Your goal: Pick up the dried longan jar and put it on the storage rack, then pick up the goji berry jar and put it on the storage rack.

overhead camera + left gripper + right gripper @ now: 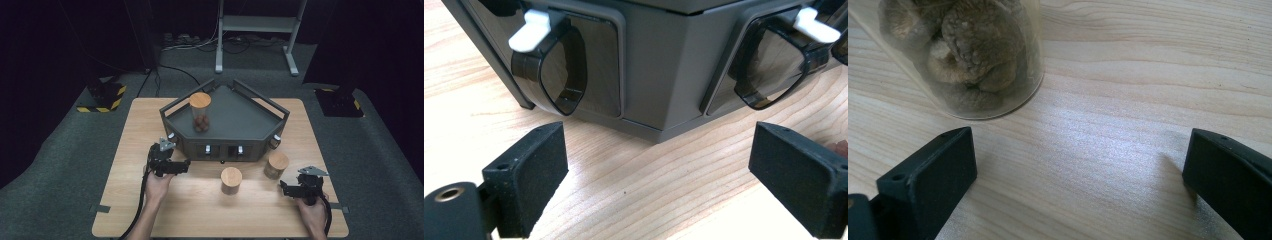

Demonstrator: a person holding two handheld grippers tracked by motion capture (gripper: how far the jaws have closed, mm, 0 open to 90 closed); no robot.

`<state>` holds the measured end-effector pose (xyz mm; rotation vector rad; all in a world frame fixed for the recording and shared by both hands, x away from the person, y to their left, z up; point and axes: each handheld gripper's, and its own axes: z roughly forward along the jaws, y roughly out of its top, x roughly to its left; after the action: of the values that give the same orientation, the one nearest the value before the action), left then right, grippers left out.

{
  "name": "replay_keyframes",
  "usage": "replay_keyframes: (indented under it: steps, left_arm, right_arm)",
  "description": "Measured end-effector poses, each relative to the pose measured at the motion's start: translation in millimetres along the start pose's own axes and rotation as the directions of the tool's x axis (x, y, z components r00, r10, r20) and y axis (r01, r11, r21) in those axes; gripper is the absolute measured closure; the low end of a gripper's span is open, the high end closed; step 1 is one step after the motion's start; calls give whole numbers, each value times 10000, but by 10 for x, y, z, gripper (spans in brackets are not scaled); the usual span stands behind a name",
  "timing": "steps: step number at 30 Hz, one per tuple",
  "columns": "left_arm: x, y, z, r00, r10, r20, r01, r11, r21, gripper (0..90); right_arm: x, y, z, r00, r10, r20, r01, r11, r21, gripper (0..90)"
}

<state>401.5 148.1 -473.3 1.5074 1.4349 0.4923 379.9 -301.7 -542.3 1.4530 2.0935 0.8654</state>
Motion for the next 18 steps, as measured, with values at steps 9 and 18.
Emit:
replay_keyframes:
  steps: [9,18]
  left_arm:
    - [13,-58,-4,10000,-24,-42,24,10000,52,85]
    - [-4,-79,1,10000,11,-13,-11,10000,46,84]
  right_arm:
    - [1,0,0,10000,7,3,-7,10000,2,3]
    - [1,0,0,10000,4,8,-4,10000,-2,2]
